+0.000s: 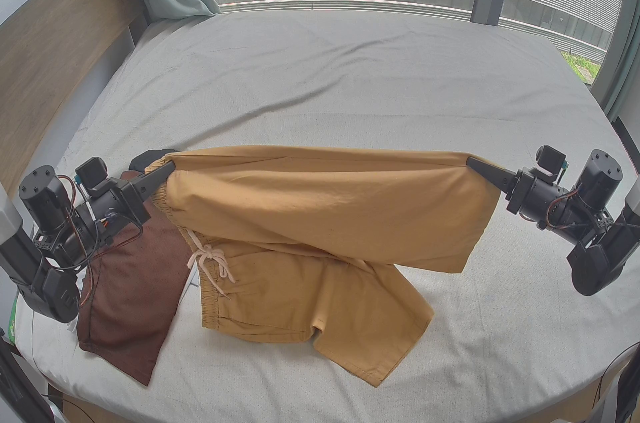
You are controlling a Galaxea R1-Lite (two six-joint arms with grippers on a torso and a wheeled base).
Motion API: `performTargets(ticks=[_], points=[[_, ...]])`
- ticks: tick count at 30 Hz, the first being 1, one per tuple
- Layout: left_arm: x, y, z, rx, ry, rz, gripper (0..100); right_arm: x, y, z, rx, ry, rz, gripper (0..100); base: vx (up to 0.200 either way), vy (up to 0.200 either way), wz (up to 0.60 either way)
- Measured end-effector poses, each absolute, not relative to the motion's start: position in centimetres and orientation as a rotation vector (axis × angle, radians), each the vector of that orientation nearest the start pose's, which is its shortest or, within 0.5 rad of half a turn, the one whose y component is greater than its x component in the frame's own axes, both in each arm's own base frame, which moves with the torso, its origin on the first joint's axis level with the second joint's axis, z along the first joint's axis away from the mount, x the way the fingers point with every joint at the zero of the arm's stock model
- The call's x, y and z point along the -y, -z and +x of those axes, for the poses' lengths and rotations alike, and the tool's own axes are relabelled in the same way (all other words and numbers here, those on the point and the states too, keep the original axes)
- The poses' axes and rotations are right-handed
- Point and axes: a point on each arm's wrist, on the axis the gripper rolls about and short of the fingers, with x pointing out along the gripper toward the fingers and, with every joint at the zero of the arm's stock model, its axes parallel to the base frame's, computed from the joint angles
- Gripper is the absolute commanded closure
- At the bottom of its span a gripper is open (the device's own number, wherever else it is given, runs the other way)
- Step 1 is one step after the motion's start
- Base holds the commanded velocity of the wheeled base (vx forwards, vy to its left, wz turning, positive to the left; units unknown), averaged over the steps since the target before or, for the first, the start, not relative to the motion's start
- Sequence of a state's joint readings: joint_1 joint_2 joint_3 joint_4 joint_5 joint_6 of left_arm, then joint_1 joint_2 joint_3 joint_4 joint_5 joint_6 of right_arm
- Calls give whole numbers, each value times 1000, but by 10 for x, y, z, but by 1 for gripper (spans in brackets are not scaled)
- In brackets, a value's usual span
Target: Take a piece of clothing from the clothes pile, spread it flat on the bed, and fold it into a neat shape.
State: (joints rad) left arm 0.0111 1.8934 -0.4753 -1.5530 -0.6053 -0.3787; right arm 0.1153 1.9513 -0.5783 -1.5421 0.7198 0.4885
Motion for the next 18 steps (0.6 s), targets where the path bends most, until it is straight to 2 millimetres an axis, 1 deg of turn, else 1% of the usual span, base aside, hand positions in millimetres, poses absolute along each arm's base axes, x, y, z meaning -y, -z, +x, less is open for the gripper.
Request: performTargets(ticks=[12, 18], points=[[14, -139, 311, 41, 605, -361, 100, -56, -138, 336, -10, -862, 416, 100, 0, 0, 0], [15, -140, 327, 69, 574, -370, 100, -59, -138, 352, 4, -840, 461, 100, 0, 0, 0]])
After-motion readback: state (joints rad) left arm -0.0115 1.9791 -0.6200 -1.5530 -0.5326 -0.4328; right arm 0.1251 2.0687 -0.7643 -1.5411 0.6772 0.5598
